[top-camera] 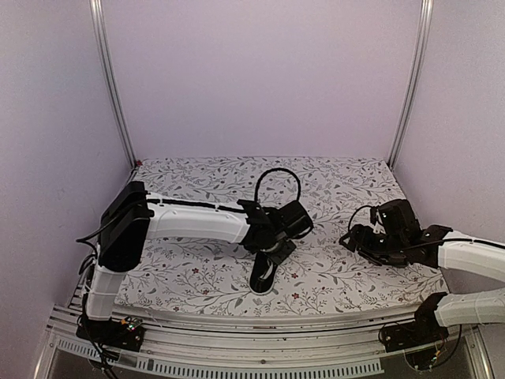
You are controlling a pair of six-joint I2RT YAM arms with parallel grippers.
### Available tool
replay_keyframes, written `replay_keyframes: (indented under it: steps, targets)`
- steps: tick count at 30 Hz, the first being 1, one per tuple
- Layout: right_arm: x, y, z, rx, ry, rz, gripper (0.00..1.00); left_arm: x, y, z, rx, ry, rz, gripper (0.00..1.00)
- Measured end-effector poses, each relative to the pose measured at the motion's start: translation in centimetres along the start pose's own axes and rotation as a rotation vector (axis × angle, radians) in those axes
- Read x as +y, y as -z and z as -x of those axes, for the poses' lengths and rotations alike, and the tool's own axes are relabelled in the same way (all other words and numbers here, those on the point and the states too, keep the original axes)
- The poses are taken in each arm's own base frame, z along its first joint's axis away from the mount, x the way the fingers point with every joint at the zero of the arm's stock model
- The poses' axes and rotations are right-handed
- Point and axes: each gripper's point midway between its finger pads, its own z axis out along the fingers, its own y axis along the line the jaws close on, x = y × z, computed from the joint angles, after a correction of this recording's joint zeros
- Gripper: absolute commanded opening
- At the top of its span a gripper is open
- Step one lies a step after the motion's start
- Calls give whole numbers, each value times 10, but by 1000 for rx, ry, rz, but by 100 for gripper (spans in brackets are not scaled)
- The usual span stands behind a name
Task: Tie the shoes
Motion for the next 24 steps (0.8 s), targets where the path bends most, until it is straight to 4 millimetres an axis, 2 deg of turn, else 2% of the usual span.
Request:
replay_keyframes:
  steps: [2, 9, 13, 17, 19, 21, 24]
  targets:
    - [2, 2, 1, -6, -1, 7, 78, 1, 0, -2, 3, -9, 17, 12]
    - [5, 5, 3, -15, -6, 22, 78, 3, 8, 5, -35, 37, 27, 7]
    - [8, 5, 1, -2, -6, 39, 78, 17, 36, 21, -110, 145, -29, 8]
    - [14, 0, -4, 21, -3, 88, 77, 49, 92, 60, -282, 344, -182, 7]
    - [14, -5, -9, 43, -3, 98, 77, 66, 113, 76, -365, 432, -259, 7]
    - [12, -11, -16, 72, -3, 96, 76, 75, 118, 82, -402, 478, -294, 7]
    - [13, -20, -25, 110, 6, 95, 77, 75, 106, 72, -379, 500, -309, 7]
